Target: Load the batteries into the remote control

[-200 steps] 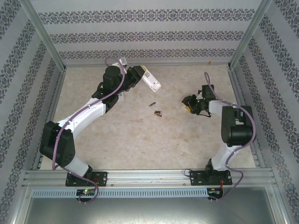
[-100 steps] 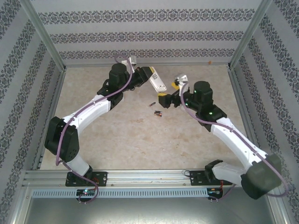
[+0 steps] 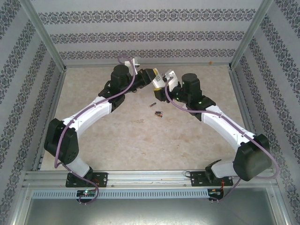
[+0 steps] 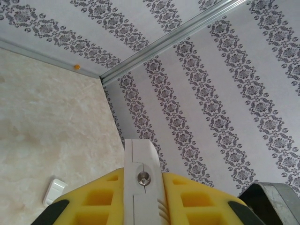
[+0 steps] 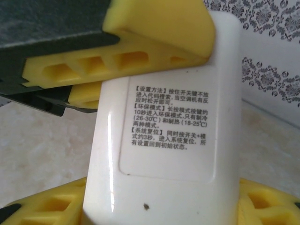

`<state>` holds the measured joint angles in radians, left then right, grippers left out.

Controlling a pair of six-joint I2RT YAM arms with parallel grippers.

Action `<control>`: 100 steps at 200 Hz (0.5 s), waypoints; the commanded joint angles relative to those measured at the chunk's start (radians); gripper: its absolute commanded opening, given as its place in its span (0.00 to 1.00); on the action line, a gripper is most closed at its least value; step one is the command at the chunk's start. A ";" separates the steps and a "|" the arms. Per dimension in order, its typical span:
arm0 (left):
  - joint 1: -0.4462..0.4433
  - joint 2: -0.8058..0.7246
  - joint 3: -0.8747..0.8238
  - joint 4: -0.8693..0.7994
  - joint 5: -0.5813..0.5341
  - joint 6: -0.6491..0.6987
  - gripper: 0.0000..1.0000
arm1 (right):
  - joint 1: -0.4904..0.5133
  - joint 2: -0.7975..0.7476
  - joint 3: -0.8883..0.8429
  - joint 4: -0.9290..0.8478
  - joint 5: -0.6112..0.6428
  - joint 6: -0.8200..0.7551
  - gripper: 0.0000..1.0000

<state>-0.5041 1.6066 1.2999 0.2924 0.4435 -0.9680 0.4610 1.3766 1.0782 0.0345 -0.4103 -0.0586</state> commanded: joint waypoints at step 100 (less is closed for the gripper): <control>0.202 -0.498 -0.172 -0.683 -0.396 0.287 0.78 | 0.260 0.289 -0.008 -0.481 0.096 -0.880 0.41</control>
<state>-0.2985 1.1118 1.1198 -0.1654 0.0734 -0.7856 0.6445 1.6051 1.0824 -0.3305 -0.4164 -0.7479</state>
